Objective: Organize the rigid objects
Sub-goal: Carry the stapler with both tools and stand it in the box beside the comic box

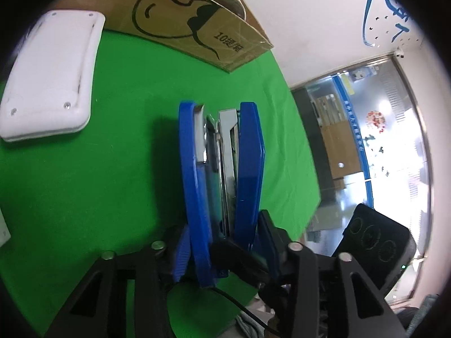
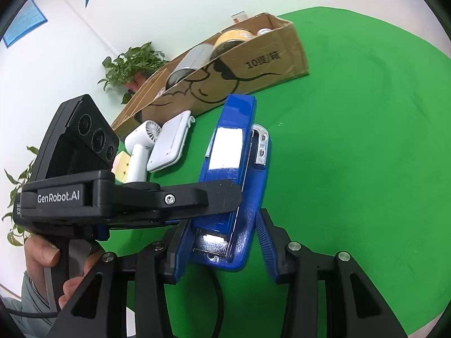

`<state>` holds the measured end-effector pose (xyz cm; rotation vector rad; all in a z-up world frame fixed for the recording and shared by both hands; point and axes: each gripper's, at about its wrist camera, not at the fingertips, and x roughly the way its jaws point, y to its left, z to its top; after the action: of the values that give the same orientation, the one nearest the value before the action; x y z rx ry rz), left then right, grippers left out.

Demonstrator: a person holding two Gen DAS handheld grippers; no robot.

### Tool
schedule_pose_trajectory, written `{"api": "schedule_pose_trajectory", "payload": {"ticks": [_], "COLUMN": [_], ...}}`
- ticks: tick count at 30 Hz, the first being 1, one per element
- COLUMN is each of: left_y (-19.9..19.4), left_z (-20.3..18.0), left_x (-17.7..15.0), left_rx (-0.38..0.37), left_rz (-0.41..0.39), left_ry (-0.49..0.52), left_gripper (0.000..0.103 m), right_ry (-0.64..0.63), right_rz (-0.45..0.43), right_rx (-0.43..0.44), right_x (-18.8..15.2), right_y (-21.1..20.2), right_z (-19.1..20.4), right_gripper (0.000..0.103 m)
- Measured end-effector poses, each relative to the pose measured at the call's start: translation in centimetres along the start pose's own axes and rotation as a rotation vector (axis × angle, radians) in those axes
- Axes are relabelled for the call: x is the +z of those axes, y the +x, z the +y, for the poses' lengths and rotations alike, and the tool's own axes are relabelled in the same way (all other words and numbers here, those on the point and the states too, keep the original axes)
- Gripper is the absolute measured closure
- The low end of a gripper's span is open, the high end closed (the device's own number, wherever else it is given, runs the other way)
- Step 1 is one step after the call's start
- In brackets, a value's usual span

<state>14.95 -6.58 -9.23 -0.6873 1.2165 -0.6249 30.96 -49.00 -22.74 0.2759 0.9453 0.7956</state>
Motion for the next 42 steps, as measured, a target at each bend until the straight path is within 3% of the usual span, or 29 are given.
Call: {"api": "schedule_pose_trajectory", "payload": {"ticks": [7, 14, 26, 33, 42], "left_y": [-3.0, -7.2, -15.5, -18.0, -18.9], "left_z": [0.7, -1.4, -1.7, -0.7, 3.9], "left_x": [0.3, 1.5, 7.6, 11.6, 16.6], "left_rx": [-0.012, -0.006, 0.048, 0.066, 0.061], "left_rz": [-0.078, -0.178, -0.323, -0.344, -0.313], "left_ry": [-0.006, 0.035, 0.075, 0.073, 0.025], "left_gripper": [0.063, 0.063, 0.062, 0.062, 0.062], "right_ry": [-0.055, -0.144, -0.282, -0.304, -0.294], "right_rz": [0.002, -0.044, -0.088, -0.080, -0.030], "right_rx": [-0.001, 0.020, 0.095, 0.115, 0.112], "right_x": [1.8, 4.4, 12.2, 16.9, 21.5], "right_y": [0.2, -0.7, 1.0, 3.7, 9.1], "right_z": [2.6, 6.2, 15.2, 19.2, 21.4], "right_gripper": [0.074, 0.074, 0.074, 0.074, 0.074]}}
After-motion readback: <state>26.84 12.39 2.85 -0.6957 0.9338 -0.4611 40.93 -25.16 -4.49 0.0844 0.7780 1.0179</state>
